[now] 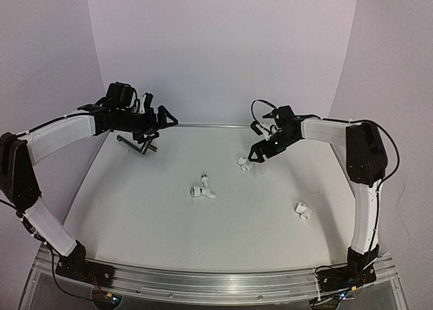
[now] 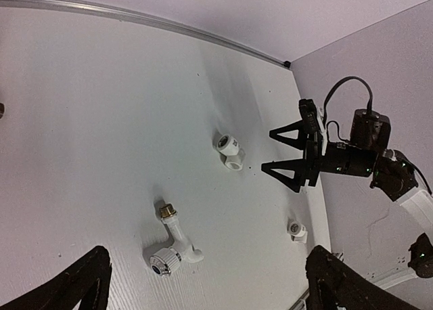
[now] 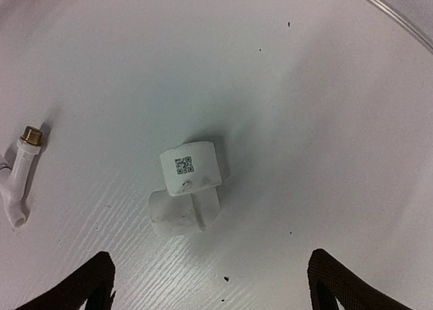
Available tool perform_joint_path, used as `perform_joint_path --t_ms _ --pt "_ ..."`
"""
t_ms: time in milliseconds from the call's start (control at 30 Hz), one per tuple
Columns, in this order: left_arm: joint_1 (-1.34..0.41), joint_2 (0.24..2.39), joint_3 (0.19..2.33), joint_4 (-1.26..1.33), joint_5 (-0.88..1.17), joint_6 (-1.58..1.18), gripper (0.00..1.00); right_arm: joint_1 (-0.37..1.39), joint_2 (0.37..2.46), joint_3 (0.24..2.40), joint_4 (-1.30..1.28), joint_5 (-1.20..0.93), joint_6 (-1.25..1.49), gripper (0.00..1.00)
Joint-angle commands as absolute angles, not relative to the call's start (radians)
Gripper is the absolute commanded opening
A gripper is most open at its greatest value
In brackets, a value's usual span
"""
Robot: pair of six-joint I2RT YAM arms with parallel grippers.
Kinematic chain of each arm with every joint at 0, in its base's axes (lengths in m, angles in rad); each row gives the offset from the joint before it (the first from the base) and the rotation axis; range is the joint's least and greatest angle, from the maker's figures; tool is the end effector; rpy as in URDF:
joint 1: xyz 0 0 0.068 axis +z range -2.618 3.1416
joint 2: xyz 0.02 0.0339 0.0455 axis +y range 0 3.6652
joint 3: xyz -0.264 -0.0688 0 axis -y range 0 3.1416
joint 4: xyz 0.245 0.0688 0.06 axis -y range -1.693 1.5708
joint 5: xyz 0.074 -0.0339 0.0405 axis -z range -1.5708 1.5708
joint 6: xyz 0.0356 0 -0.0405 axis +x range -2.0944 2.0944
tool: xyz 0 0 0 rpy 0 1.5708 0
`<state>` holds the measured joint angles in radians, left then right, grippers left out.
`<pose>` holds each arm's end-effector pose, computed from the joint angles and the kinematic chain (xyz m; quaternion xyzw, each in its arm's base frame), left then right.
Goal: Install the water faucets
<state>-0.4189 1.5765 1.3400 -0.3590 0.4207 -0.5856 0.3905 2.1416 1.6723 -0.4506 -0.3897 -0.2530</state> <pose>0.3247 -0.1605 0.3187 0.0256 0.8691 -0.3823 0.3128 0.4323 0.1926 0.1933 -0.3527 0.8623 0.2046 0.3003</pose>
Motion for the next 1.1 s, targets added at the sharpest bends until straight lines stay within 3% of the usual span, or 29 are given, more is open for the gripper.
perform_joint_path --t_ms 0,667,1067 --pt "-0.431 1.638 1.413 -0.258 0.438 -0.601 1.0 0.419 2.2 1.732 -0.471 -0.409 -0.239 0.94" --pt "-0.435 1.695 1.348 -0.127 0.456 -0.595 1.0 0.481 2.285 1.699 -0.349 -0.281 -0.312 0.74" --pt "-0.434 1.684 1.324 -0.113 0.44 -0.596 1.0 0.485 2.291 1.701 -0.322 -0.241 -0.309 0.66"
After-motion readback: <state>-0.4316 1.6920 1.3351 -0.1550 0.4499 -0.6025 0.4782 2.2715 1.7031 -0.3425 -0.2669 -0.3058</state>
